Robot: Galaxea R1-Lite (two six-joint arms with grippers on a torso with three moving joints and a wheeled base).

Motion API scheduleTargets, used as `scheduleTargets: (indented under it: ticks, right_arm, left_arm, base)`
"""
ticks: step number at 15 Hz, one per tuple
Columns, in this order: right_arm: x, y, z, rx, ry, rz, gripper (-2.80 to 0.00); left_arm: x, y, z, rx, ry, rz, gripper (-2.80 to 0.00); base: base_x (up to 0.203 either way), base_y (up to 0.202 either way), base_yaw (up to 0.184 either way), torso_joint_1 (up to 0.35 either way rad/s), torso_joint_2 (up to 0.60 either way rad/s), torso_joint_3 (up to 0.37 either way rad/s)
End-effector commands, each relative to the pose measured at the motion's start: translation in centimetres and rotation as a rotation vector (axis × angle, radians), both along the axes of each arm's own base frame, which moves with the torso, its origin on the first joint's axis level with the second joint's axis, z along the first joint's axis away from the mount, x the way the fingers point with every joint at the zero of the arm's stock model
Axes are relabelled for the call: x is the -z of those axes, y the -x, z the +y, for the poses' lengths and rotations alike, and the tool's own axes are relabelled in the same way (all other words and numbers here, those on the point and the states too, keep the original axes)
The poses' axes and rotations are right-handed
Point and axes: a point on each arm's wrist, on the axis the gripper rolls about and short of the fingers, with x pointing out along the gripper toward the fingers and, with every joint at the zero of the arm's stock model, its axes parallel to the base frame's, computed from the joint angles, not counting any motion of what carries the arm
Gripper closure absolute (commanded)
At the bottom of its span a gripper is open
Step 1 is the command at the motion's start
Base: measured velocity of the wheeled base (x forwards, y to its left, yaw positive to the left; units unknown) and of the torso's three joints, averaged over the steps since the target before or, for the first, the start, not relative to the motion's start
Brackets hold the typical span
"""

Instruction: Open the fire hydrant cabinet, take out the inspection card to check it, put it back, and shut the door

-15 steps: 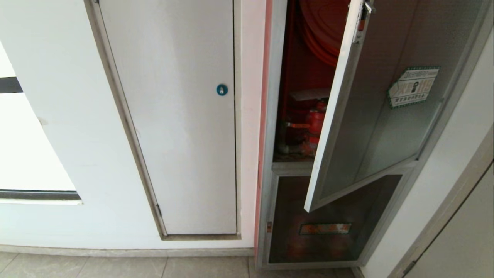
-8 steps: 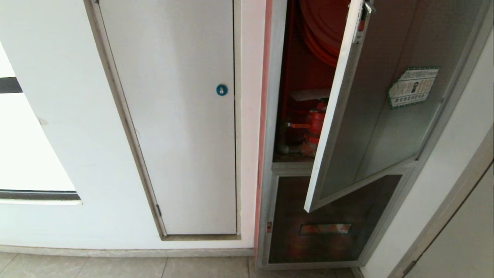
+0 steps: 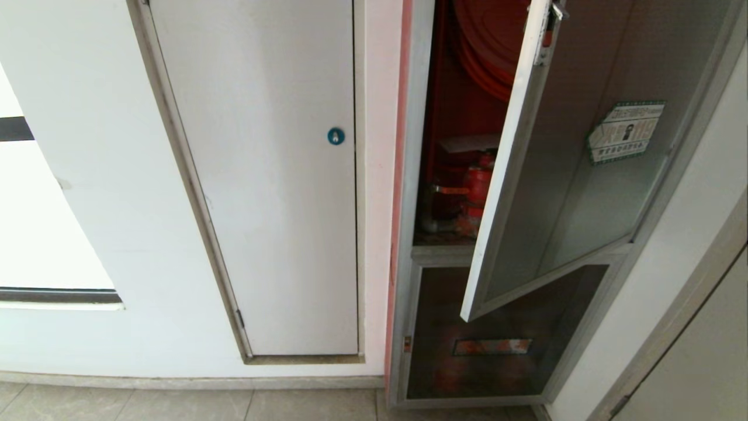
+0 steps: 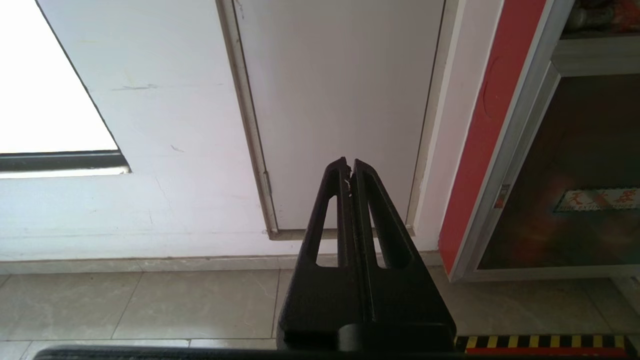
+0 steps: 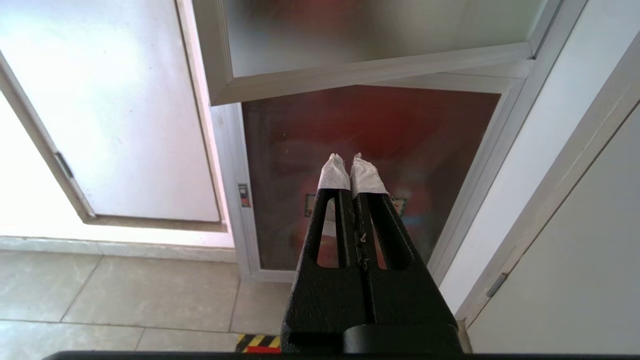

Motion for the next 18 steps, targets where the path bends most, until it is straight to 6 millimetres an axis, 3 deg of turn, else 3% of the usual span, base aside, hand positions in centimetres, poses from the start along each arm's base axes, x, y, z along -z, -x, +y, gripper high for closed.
scheduleTargets:
  ticks: [1, 13, 15, 18]
  right_arm:
    - [0.0, 0.0, 0.0, 0.003, -0.010, -0.001, 0.00]
    - [0.0, 0.0, 0.0, 0.004, -0.012, 0.003, 0.00]
    - [-1.5, 0.3, 0.0, 0.002, -0.013, -0.019, 0.00]
    - [-5.9, -0.8, 0.0, -0.002, -0.068, 0.027, 0.00]
  left_arm:
    - [0.2, -0.1, 0.0, 0.000, 0.002, 0.009, 0.00]
    - [0.2, -0.1, 0.0, 0.000, 0.000, 0.009, 0.00]
    - [0.2, -0.1, 0.0, 0.000, 0.000, 0.009, 0.00]
    - [0.2, -0.1, 0.0, 0.000, 0.000, 0.009, 0.00]
  base:
    - [0.000, 0.000, 0.000, 0.000, 0.00, 0.000]
    - [0.000, 0.000, 0.000, 0.000, 0.00, 0.000]
    - [0.000, 0.000, 0.000, 0.000, 0.00, 0.000]
    - [0.000, 0.000, 0.000, 0.000, 0.00, 0.000]
